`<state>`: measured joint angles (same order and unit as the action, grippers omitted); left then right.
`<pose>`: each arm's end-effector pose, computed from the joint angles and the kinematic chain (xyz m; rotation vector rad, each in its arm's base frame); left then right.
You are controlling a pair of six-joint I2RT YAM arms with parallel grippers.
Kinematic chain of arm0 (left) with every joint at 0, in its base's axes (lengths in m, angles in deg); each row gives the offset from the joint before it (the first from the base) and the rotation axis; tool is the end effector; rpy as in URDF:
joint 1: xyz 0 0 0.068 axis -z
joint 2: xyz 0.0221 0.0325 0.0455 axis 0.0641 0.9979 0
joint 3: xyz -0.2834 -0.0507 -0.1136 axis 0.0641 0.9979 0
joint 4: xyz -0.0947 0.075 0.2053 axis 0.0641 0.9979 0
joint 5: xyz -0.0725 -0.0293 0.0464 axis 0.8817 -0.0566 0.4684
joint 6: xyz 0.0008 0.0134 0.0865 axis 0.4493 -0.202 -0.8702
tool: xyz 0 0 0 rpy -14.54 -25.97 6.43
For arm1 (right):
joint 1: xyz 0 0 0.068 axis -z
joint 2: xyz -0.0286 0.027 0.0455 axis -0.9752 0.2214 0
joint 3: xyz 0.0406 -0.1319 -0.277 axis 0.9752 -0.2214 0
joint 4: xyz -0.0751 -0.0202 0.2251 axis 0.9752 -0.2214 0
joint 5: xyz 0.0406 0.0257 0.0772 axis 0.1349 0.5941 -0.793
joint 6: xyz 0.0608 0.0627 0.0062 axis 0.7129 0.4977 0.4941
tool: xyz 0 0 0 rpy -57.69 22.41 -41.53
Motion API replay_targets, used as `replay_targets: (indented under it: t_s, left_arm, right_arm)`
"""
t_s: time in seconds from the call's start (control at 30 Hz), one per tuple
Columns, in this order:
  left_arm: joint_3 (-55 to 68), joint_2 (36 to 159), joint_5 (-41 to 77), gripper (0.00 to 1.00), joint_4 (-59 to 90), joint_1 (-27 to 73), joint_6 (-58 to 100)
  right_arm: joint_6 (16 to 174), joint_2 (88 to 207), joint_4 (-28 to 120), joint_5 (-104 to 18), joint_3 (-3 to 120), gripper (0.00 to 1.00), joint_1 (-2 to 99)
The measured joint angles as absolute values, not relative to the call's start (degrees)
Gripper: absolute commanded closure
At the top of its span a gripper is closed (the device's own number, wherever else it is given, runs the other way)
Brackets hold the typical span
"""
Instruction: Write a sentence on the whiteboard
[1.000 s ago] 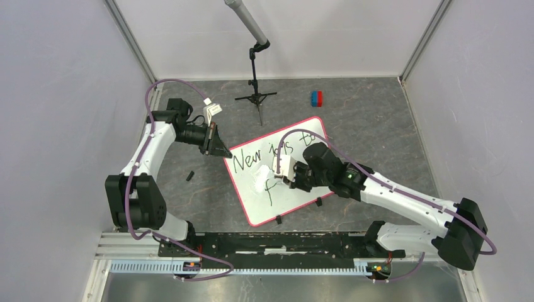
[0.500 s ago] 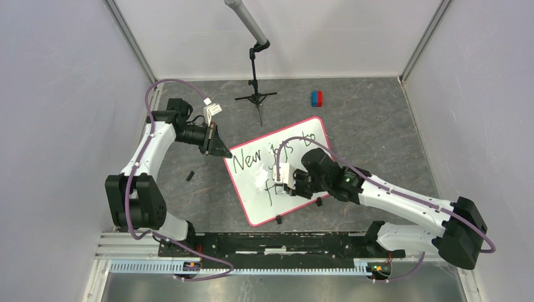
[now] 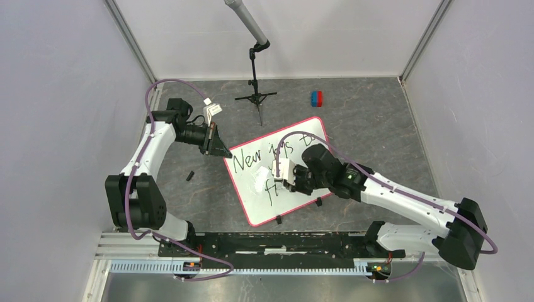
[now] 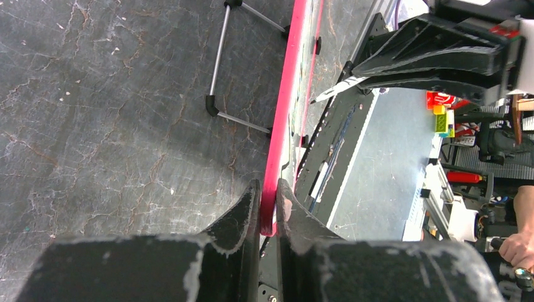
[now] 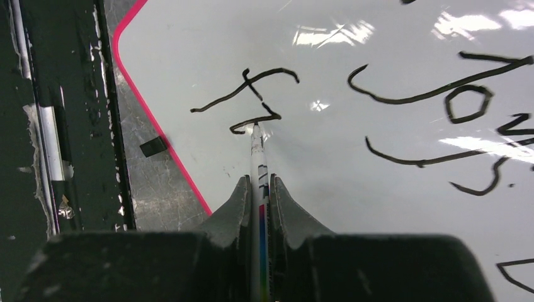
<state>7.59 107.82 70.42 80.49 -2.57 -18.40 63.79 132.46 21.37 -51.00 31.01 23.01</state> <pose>0.2475 -0.0723 0.3062 0.7375 2.2866 -1.3025 0.1204 0.2016 0.2789 -1.5922 1.7281 0.5673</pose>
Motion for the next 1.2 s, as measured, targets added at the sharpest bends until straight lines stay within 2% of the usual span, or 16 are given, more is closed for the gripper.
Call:
replay_targets:
  t_s: [0.2, 1.2]
  left_arm:
    - [7.6, 107.8, 70.4, 0.98, 80.5, -2.6, -18.4]
    - [7.6, 107.8, 70.3, 0.97, 80.5, -2.6, -18.4]
  right_arm:
    - [63.9, 132.2, 21.6, -50.9, 34.3, 1.00, 23.1]
    - [63.3, 133.5, 22.7, -45.7, 34.0, 1.00, 23.1]
